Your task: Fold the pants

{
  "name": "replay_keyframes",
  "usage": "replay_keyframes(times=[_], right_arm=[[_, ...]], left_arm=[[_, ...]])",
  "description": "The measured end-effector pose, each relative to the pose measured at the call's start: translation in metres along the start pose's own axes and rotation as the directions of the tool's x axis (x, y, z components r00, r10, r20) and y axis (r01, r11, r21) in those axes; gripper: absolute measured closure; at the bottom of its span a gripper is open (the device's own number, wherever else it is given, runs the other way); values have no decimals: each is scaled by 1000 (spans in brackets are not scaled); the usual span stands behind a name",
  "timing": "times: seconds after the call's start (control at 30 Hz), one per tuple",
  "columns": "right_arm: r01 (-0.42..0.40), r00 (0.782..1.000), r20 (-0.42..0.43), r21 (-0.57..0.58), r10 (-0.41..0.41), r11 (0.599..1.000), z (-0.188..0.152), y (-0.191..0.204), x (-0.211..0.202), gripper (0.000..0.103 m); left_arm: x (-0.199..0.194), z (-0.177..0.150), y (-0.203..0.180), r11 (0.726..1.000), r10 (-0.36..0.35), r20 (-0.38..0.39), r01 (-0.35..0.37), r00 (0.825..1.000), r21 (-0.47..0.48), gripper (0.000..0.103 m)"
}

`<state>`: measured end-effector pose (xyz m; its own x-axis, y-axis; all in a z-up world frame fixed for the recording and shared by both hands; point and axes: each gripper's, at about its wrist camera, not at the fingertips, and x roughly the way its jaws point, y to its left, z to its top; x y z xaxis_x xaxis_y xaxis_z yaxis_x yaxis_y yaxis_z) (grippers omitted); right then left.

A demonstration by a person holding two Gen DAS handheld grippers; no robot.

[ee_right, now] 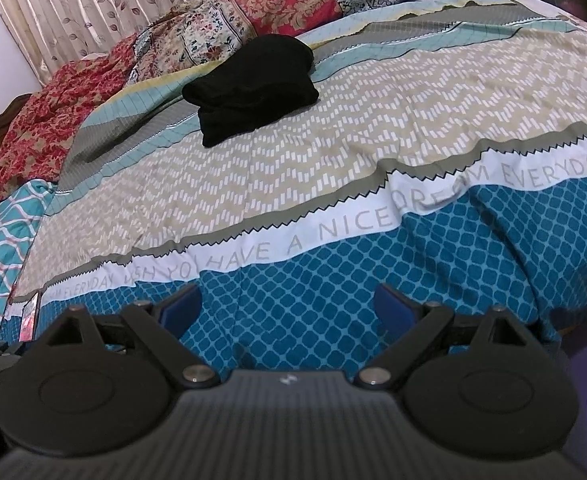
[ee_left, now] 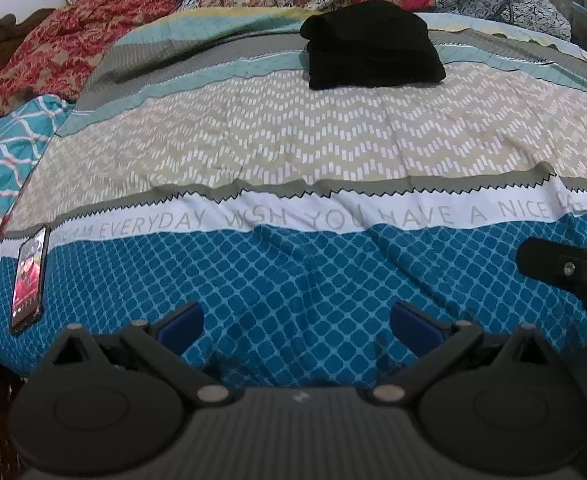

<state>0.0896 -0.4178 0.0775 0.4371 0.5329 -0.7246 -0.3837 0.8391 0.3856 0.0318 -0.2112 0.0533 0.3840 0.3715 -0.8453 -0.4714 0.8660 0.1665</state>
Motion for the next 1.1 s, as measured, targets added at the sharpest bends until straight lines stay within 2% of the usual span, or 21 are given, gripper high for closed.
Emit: replay_keyframes(times=[0.53, 0.77, 0.93, 1.1], right_arm=[[19, 999, -47, 19, -18, 1000, -2, -5, 8, 8], [39, 996, -84, 40, -36, 998, -3, -8, 15, 8], [49, 993, -105, 31, -45, 998, -4, -7, 18, 8], [55, 992, -114, 39, -50, 998, -4, -9, 20, 8]], left_arm=[[30, -11, 5, 999, -14, -125, 9, 992, -42, 0], [40, -13, 7, 999, -20, -149, 14, 989, -46, 0], [48, -14, 15, 995, -58, -186, 41, 981, -92, 0], [50, -15, 15, 995, -58, -187, 41, 981, -92, 0]])
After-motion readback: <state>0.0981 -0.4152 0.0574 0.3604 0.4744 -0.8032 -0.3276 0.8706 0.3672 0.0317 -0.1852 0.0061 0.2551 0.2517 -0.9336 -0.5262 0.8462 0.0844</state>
